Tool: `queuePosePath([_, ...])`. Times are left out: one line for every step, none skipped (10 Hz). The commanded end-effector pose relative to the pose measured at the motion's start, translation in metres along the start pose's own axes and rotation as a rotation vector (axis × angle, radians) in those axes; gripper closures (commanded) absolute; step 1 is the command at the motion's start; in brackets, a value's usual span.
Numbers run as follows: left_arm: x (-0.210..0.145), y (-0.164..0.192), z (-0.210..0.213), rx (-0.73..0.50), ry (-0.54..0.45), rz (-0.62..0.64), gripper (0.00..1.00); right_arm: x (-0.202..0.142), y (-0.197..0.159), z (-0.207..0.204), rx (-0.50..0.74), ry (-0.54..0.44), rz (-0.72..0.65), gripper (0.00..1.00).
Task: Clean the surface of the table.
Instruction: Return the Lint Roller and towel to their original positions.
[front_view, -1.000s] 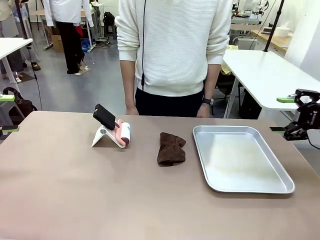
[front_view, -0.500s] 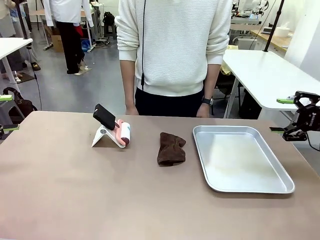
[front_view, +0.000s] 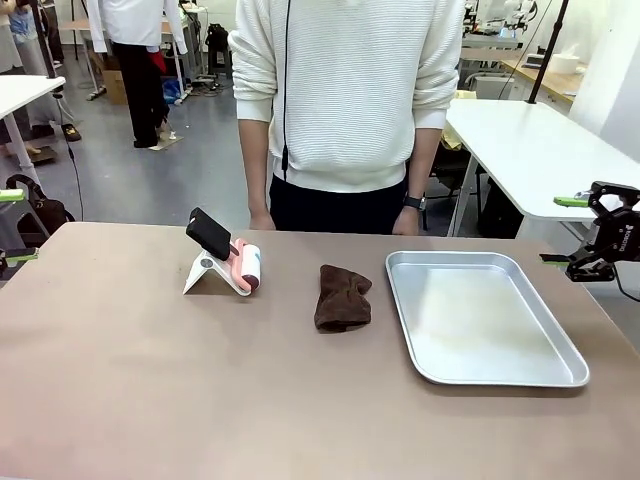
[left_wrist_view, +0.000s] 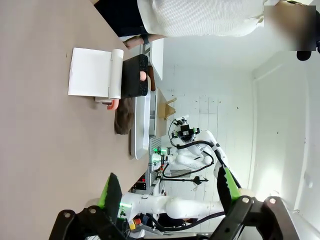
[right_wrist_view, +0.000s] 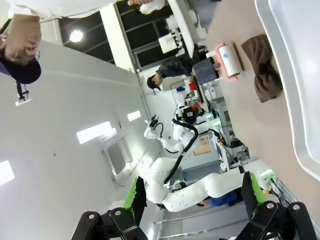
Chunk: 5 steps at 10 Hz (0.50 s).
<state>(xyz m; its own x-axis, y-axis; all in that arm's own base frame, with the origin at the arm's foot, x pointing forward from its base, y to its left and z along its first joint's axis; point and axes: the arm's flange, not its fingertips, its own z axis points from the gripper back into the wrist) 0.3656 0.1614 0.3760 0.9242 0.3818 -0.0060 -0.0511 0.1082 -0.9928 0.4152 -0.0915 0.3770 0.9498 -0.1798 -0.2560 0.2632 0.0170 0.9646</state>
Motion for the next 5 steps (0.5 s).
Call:
queuePosePath([-0.0066, -0.0008, -0.0005, 0.012, -0.002, -0.005, 0.00, -0.0035, 0.0033, 0.0003, -0.005, 0.012, 0.008, 0.00])
queuePosePath([-0.0066, -0.0008, -0.0005, 0.012, -0.002, -0.005, 0.00, -0.0035, 0.0033, 0.0003, -0.005, 0.012, 0.008, 0.00])
queuePosePath([-0.0066, -0.0008, -0.0005, 0.012, -0.002, -0.005, 0.00, -0.0035, 0.0033, 0.0003, -0.005, 0.012, 0.008, 0.00])
queuePosePath([-0.0066, -0.0008, -0.0005, 0.012, -0.002, -0.005, 0.00, -0.0035, 0.0033, 0.0003, -0.005, 0.012, 0.008, 0.00])
queuePosePath([-0.0066, -0.0008, -0.0005, 0.012, -0.002, -0.005, 0.00, -0.0035, 0.0033, 0.0003, -0.005, 0.012, 0.008, 0.00])
